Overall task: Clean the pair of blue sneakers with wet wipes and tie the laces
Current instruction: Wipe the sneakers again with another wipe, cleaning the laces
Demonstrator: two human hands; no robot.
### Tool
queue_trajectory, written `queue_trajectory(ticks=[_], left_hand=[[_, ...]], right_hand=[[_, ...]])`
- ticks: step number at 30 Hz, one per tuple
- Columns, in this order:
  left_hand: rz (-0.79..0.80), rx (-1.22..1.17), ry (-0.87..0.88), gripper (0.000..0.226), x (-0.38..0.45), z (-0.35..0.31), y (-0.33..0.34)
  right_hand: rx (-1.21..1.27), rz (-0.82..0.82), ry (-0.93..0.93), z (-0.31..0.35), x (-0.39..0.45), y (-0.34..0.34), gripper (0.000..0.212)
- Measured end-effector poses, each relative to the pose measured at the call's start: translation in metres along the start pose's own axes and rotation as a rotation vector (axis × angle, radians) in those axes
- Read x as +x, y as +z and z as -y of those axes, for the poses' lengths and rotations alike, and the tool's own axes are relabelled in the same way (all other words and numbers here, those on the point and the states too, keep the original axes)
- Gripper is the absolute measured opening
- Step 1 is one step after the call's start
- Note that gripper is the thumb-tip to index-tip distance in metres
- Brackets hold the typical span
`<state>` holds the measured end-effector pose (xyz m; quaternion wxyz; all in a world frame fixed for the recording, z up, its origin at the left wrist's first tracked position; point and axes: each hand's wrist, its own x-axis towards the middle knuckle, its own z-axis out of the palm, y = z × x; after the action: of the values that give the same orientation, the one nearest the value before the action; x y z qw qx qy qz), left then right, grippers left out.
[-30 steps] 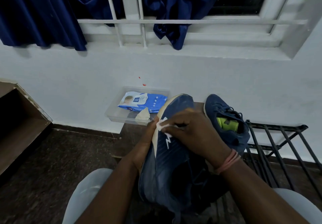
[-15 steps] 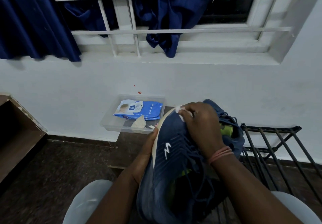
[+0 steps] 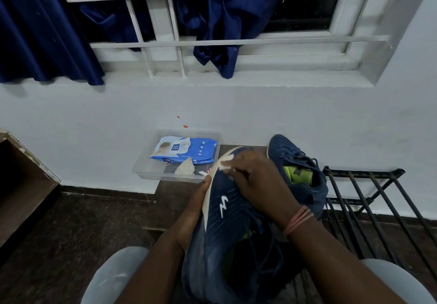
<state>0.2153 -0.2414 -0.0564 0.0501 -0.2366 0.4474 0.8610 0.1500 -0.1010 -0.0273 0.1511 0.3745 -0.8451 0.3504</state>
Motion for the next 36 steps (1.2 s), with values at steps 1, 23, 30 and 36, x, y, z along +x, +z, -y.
queue_trajectory(ticks=[1,23,30,36], left_hand=[[-0.003,-0.011,0.008,0.058,0.001,0.0,-0.002],[0.131,-0.049,0.048,0.05,-0.03,-0.015,-0.023],[0.148,-0.1,0.122,0.028,-0.049,-0.006,-0.01],[0.02,-0.004,0.194,0.028,-0.056,-0.011,-0.012]], right_hand=[[0.004,0.05,-0.014,0.004,0.0,-0.002,0.012],[0.614,-0.035,0.438,0.023,-0.024,-0.041,0.01],[0.361,-0.092,0.232,0.039,-0.038,-0.04,0.014],[-0.022,0.116,-0.123,0.052,-0.05,-0.047,0.013]])
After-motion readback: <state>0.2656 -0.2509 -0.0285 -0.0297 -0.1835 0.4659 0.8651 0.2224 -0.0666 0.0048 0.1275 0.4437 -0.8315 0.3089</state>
